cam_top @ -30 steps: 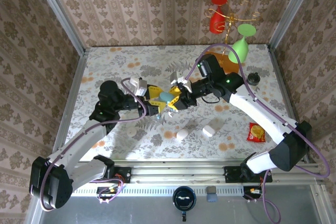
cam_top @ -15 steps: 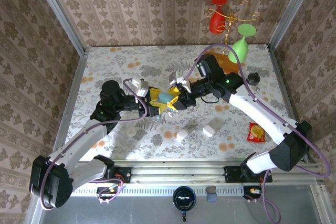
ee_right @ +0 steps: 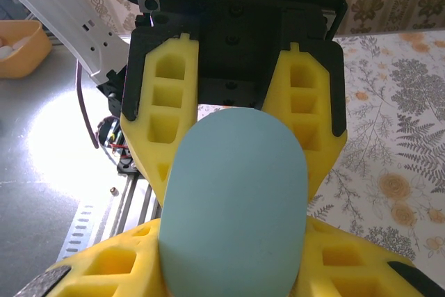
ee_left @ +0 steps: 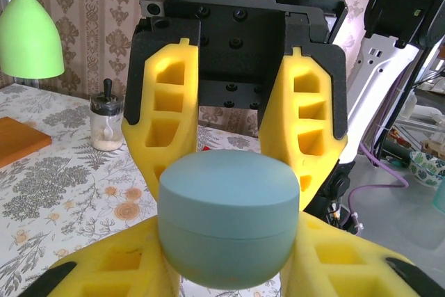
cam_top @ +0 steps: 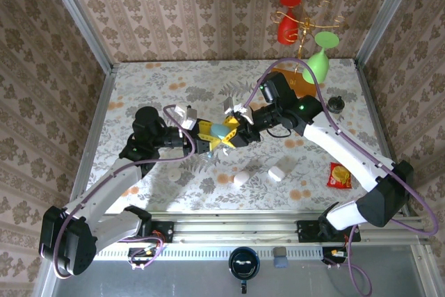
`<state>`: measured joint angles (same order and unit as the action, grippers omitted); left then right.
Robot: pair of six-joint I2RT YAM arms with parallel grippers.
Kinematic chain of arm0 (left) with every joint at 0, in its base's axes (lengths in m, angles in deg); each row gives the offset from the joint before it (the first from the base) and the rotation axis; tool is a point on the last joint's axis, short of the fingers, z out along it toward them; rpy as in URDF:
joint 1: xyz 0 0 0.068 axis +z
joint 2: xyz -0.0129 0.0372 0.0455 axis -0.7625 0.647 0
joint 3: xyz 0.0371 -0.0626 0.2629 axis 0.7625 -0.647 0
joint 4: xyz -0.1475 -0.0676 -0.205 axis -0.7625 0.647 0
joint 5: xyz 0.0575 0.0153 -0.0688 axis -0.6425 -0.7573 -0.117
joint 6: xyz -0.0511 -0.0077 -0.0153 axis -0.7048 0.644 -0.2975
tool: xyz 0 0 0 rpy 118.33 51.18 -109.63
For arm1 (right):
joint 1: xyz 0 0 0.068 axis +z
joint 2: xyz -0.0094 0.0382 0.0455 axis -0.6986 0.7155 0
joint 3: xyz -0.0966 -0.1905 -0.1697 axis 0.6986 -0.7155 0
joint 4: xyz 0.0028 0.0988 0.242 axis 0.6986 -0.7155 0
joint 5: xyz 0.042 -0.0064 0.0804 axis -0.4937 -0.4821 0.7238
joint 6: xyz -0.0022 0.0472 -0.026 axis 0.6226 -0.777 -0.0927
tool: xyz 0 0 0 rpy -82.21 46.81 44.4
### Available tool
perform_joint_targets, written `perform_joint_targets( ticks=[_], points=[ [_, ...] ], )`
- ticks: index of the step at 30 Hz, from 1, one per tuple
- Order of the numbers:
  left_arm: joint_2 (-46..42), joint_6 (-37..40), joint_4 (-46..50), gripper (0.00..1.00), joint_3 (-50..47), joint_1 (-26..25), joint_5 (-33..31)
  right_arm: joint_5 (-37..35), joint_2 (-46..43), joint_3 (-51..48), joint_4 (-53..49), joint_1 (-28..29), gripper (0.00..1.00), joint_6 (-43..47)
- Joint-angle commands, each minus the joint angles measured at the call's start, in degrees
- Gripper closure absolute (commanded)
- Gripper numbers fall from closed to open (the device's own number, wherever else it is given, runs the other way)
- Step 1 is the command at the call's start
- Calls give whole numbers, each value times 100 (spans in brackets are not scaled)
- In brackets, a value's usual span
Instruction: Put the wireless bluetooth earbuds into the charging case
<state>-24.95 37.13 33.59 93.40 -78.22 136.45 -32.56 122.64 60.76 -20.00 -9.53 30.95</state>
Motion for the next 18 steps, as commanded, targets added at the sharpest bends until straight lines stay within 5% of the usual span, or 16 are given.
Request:
perform_joint_targets(
  ticks=[1, 6, 18],
  points=[
    [-45, 163, -112, 70, 26, -65, 181, -3, 29, 147, -59, 82, 83, 23],
    [-153, 256, -103, 70, -93, -65, 34, -193, -189, -76, 320, 59, 41, -138],
    [-269, 583, -41, 72, -194, -108, -112, -463, -484, -346, 1004, -178, 28, -822]
  ],
)
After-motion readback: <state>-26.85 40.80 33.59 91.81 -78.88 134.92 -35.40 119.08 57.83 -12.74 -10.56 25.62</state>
